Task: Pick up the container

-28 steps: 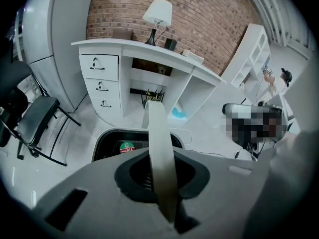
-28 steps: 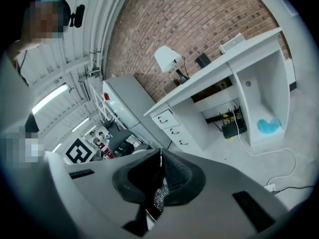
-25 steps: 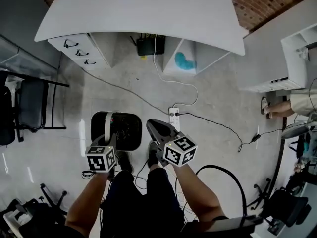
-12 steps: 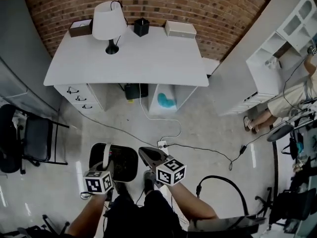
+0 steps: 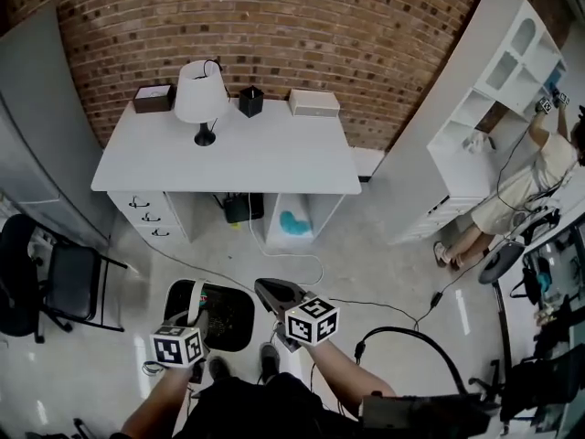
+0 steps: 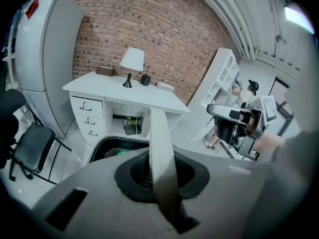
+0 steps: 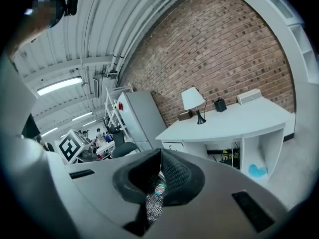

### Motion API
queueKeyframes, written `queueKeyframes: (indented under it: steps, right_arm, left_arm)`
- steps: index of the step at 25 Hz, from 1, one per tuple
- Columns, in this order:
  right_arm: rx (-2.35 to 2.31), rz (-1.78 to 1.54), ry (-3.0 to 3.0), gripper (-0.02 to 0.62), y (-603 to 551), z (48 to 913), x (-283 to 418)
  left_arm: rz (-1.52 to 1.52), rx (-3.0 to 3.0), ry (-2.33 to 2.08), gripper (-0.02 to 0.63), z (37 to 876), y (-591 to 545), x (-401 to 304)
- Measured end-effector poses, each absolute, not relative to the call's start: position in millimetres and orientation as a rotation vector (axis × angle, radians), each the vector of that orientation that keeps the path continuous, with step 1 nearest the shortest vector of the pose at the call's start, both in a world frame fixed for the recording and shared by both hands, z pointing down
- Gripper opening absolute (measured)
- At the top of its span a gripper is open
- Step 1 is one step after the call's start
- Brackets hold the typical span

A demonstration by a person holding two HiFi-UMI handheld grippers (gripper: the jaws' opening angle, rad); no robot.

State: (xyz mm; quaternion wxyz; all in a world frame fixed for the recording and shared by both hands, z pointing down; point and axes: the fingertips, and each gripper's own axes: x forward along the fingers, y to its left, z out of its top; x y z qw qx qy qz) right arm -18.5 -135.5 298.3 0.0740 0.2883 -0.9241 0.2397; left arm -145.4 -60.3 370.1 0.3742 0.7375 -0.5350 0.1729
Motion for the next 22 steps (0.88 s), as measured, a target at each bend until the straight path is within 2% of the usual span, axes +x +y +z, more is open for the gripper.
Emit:
queueKeyframes:
  steps: [16,22]
  right_arm:
    - [0.965,0.564,-2.867,0.008,-127.2,215.9,-3.1]
    - [1.028,0.520,-2.839,0.008,-127.2,212.5,7.0]
  left_arm:
    - [0.433,1.933,-1.369,0.036,319.4,-42.8,-155.5]
    - [0.423,1.933,-1.351,0.036,311.4,-37.4,-159.3]
